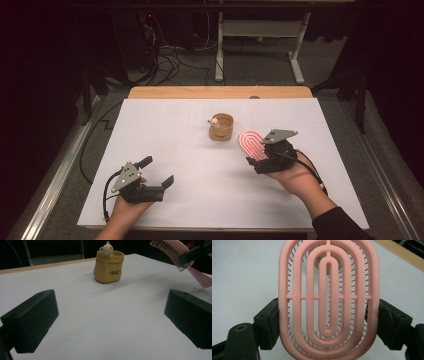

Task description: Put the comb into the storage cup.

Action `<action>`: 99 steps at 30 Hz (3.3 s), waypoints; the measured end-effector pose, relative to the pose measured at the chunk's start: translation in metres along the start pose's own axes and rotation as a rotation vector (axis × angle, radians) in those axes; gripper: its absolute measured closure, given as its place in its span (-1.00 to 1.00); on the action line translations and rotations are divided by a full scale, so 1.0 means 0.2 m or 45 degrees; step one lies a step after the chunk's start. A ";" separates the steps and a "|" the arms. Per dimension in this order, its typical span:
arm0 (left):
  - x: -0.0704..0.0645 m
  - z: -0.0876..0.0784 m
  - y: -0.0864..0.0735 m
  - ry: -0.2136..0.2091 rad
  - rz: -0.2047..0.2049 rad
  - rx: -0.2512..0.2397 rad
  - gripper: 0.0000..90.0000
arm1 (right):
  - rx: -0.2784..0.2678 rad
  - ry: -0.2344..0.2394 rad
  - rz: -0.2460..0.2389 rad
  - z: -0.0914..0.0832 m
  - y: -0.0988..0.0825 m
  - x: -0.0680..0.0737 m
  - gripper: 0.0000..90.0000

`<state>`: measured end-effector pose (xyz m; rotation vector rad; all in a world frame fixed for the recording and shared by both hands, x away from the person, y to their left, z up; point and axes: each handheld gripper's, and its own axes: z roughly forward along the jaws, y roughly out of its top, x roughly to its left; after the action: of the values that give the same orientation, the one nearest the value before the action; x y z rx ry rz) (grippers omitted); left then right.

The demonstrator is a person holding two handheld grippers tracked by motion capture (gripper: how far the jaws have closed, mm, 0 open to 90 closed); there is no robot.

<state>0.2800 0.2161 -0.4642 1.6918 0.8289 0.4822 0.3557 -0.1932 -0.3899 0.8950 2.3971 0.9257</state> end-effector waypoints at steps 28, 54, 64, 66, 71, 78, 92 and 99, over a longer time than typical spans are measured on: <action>0.00 0.01 0.00 -0.003 -0.008 0.004 -1.00 | -0.471 -0.118 0.091 0.02 -0.02 0.04 -0.56; 0.00 0.00 -0.01 0.000 -0.035 0.004 -1.00 | -0.847 -0.194 0.186 -0.03 -0.04 0.06 -0.56; 0.00 0.00 0.00 0.007 -0.077 -0.008 -1.00 | -0.893 -0.194 0.161 -0.05 -0.14 0.11 -0.56; -0.01 0.01 0.00 0.010 -0.061 0.009 -1.00 | -0.903 -0.185 0.170 -0.06 -0.14 0.10 -0.56; -0.01 0.01 0.00 0.010 -0.062 0.016 -1.00 | -0.919 -0.189 0.183 -0.07 -0.14 0.09 -0.56; 0.00 0.03 0.03 0.013 -0.039 0.026 -1.00 | -0.914 -0.197 0.159 -0.07 -0.13 0.10 -0.56; -0.02 0.16 0.17 -0.037 -0.019 0.027 -1.00 | -0.920 -0.201 0.154 -0.07 -0.14 0.10 -0.56; -0.06 0.26 0.21 -0.063 0.009 0.029 -1.00 | -0.917 -0.212 0.162 -0.07 -0.14 0.09 -0.56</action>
<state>0.3204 0.1684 -0.4367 1.7212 0.7957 0.4357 0.3228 -0.2037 -0.4025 0.7910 1.6725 1.5478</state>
